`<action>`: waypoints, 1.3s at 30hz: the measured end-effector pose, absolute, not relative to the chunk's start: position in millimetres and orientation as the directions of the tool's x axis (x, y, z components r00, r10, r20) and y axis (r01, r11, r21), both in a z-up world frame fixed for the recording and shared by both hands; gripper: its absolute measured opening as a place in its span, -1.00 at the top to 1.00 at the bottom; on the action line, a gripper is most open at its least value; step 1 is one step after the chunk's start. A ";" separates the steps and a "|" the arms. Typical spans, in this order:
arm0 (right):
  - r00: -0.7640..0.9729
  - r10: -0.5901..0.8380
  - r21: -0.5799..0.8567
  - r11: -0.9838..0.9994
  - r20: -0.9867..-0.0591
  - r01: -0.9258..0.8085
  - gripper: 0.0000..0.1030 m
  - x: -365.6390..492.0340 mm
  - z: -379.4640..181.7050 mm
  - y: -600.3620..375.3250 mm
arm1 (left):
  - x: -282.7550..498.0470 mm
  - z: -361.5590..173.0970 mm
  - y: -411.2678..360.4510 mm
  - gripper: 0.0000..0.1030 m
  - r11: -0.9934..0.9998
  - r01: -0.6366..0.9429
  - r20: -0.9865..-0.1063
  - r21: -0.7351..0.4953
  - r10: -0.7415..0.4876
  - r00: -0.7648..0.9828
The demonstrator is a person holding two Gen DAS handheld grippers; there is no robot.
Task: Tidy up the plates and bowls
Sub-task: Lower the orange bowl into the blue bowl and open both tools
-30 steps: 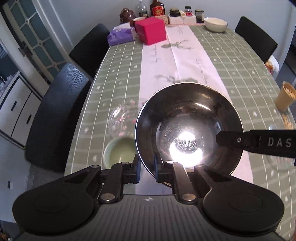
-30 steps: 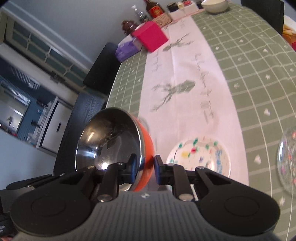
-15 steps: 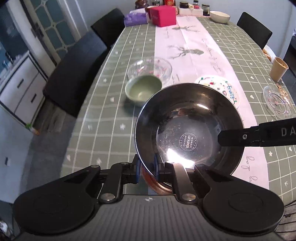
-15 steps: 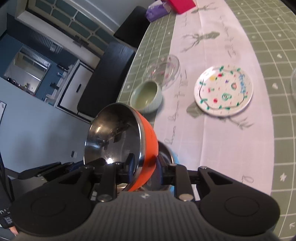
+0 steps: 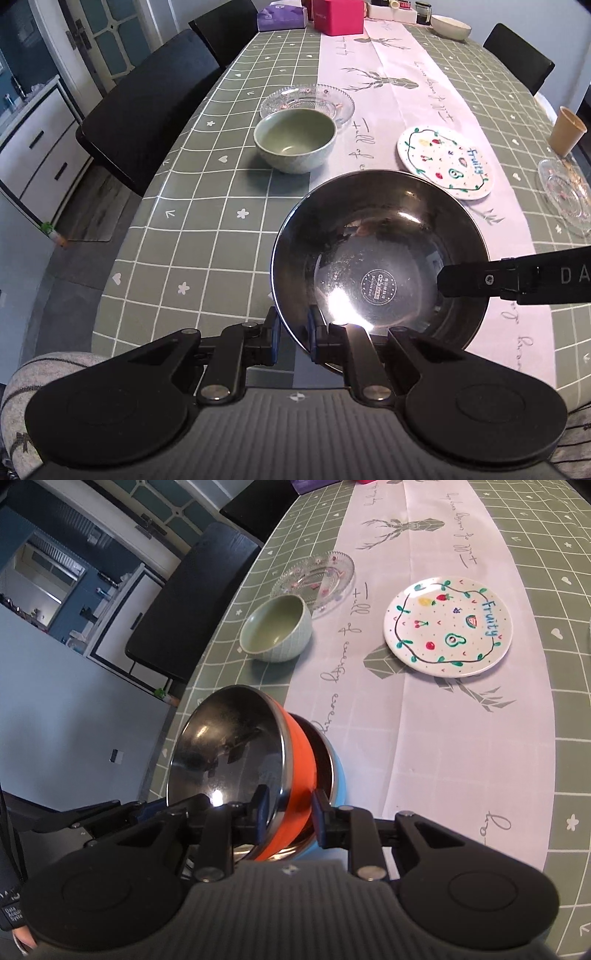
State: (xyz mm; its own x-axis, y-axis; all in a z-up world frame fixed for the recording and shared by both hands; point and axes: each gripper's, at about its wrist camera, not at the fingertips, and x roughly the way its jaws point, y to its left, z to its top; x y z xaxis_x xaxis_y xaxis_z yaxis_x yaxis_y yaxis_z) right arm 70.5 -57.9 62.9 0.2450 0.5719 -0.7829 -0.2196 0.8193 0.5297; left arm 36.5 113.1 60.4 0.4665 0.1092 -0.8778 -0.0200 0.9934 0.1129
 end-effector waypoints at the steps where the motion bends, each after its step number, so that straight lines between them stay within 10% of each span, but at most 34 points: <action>1: 0.243 0.567 0.522 0.822 -0.787 -0.226 0.55 69.3 61.6 -55.8 | 35.0 59.2 111.7 0.68 0.992 -0.019 -0.873 0.127 0.121 0.472; 23: 0.452 0.398 0.200 0.883 -0.798 -0.424 0.36 33.5 65.4 -18.2 | 20.5 46.6 99.9 0.61 0.978 0.017 -0.824 0.206 0.163 0.543; 31: 0.558 0.403 0.159 0.887 -0.725 -0.434 0.11 21.4 81.6 -16.6 | 12.3 60.4 109.6 -0.03 0.993 -0.013 -0.769 0.121 0.102 0.631; 39: 0.602 0.419 0.142 0.880 -0.680 -0.452 0.21 18.8 82.2 -23.7 | 16.4 61.5 124.7 -0.07 0.996 -0.069 -0.764 0.059 0.089 0.639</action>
